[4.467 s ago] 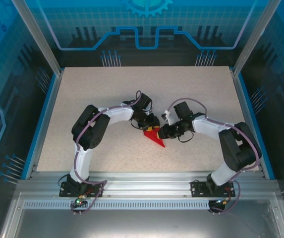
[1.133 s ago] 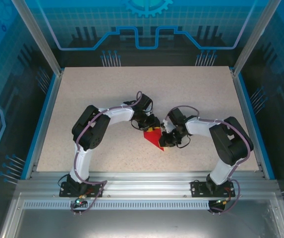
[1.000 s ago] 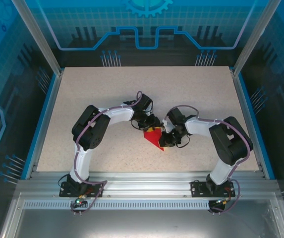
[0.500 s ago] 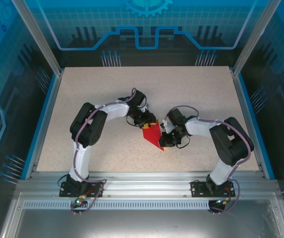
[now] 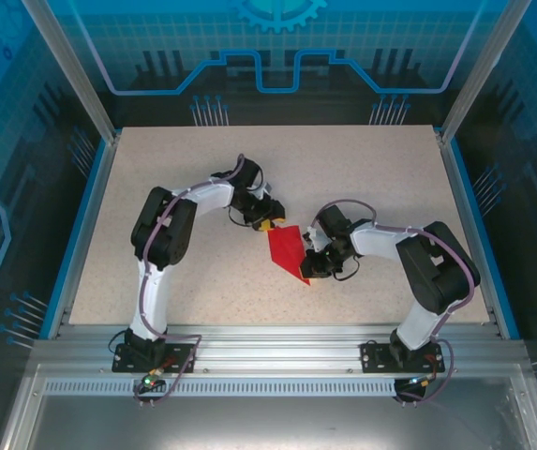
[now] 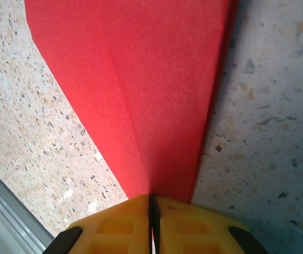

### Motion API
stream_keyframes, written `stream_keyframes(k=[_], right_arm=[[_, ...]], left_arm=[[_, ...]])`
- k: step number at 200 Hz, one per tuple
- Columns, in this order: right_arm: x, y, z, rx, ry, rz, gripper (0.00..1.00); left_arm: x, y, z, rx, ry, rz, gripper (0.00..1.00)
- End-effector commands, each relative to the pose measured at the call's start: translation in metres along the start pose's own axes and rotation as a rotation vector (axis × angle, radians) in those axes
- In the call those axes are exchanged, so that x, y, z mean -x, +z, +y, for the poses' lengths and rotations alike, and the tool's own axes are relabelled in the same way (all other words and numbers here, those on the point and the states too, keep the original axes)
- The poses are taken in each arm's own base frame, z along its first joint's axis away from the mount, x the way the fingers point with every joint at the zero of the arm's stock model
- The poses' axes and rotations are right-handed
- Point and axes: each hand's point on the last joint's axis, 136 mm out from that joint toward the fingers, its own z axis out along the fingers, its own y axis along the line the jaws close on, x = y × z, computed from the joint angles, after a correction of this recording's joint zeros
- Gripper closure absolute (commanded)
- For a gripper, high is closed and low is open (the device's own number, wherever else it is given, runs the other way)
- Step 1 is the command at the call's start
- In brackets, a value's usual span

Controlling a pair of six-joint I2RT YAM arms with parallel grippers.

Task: Fold a paper plane with a square sheet of paper (fold left side to right side)
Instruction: Fourth fold the wing at the center of the table.

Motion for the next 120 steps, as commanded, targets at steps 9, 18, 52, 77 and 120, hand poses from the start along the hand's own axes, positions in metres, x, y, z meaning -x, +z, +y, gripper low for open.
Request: stream_keyframes(k=[9, 18, 52, 77, 120], right_arm=[[-0.052, 0.014, -0.042, -0.172, 0.093, 0.164, 0.9], [-0.051, 0.014, -0.043, -0.176, 0.092, 0.162, 0.9], [-0.052, 0.015, -0.046, -0.188, 0.096, 0.157, 0.9], [-0.05, 0.016, -0.046, -0.186, 0.096, 0.152, 0.91], [-0.048, 0.015, -0.045, -0.186, 0.09, 0.143, 0.91]], left_arm=[[0.013, -0.048, 0.002, 0.047, 0.051, -0.151, 0.52], [0.004, -0.055, -0.003, 0.041, 0.061, -0.16, 0.52], [-0.044, -0.058, -0.027, 0.031, 0.116, -0.14, 0.56], [-0.082, -0.037, -0.043, 0.024, 0.139, -0.076, 0.59], [-0.117, 0.006, -0.047, 0.017, 0.105, 0.019, 0.62]])
